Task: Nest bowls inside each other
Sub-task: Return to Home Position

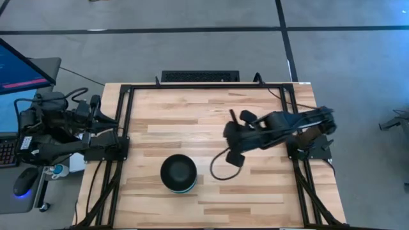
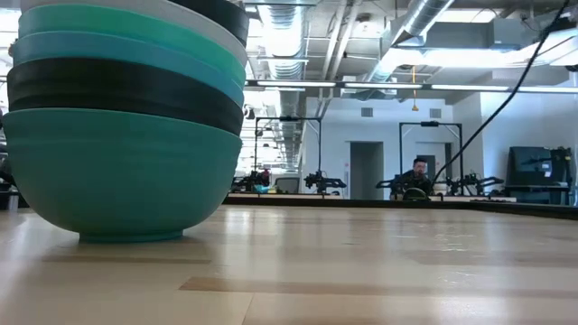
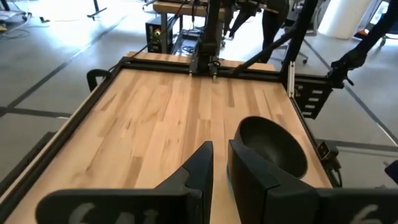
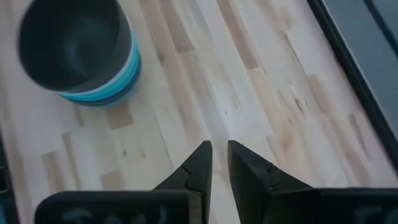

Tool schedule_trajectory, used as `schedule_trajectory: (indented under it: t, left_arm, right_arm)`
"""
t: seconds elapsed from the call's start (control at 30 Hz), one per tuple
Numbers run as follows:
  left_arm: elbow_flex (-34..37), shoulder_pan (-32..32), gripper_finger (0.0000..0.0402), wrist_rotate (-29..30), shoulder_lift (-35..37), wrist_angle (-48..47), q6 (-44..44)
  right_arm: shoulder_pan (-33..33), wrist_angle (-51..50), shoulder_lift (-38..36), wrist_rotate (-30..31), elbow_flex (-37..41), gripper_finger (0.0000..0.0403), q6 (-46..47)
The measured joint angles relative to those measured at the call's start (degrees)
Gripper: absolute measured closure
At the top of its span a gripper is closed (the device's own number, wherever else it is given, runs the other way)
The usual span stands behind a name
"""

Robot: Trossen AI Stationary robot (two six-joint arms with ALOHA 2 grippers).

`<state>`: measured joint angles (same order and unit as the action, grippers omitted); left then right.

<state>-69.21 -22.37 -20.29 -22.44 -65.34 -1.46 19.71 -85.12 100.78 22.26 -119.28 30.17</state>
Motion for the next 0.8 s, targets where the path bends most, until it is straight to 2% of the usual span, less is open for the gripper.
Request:
schedule_trajectory:
  t: [0.1,0.27,0.5,0.67,0.8]
  left_arm:
    - [0.0,0.0,0.0361,0.1,0.0,0.0,-0.6]
    - [0.0,0.0,0.0361,2.4,1.1,0.0,-0.9]
    - [0.1,0.0,0.0361,9.6,8.8,-0.9,4.3]
    - [1.0,0.0,0.0361,11.8,14.9,-3.6,12.3]
    - [6.1,-0.5,0.0361,13.3,18.6,-9.7,16.4]
  right_arm:
    - [1.8,6.2,-5.8,0.2,8.5,0.0329,1.9]
    - [4.4,16.1,-16.4,1.5,26.9,0.0329,9.6]
    - [7.5,32.3,-30.2,3.6,51.2,0.0329,16.5]
    - [7.5,36.6,-38.0,4.5,61.6,0.0329,17.3]
    - [8.1,40.2,-43.9,8.0,68.3,0.0329,16.6]
